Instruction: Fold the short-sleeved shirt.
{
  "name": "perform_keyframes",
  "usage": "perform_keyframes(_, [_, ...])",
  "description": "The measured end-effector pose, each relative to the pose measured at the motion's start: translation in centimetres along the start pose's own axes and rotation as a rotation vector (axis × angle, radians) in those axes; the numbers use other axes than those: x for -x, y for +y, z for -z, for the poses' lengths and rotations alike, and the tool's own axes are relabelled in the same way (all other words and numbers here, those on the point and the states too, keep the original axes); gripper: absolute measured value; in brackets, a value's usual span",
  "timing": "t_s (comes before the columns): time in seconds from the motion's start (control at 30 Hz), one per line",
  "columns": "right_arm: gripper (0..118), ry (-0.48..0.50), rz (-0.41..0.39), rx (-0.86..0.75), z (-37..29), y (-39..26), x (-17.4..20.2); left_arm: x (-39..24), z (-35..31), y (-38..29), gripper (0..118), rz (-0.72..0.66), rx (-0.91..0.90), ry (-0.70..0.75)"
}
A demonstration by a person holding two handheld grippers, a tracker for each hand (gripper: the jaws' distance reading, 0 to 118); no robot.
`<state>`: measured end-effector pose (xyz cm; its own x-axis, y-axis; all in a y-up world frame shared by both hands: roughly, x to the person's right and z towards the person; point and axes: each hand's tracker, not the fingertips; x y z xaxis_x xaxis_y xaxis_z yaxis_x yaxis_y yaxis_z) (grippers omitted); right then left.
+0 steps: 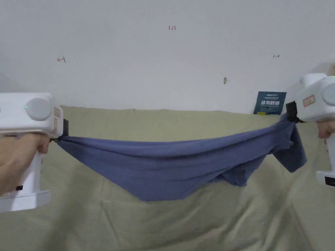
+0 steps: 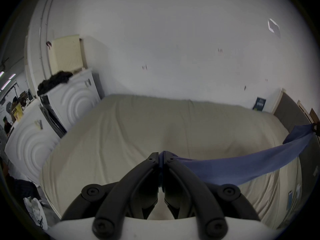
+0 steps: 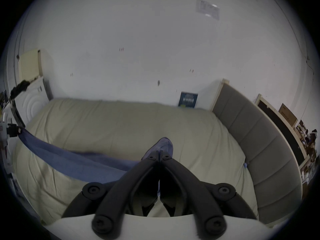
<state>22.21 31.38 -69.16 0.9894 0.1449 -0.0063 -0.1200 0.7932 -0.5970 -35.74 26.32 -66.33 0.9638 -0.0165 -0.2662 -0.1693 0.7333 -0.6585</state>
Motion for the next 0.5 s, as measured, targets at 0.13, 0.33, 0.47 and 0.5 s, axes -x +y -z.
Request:
perform_keyframes(0.13, [1,0.029,0.011,0.050,-1.2,-7.8,0.1,1.3,1.1,-7.4,0,0.029,0.091,-0.008])
perform_keyframes(0.33, [1,0.060,0.099,0.151,-4.5,-19.0,-0.7,4.2,-0.8,-16.1,0,0.014,0.161,-0.027])
perform_keyframes(0.47, [1,0.087,0.151,0.175,-7.9,-25.0,-1.1,5.9,-3.3,-20.4,0,-0.019,0.194,-0.051])
perform_keyframes(0.5, [1,0.098,0.147,0.186,-8.7,-26.1,-1.2,6.2,-3.9,-21.3,0,-0.030,0.198,-0.053])
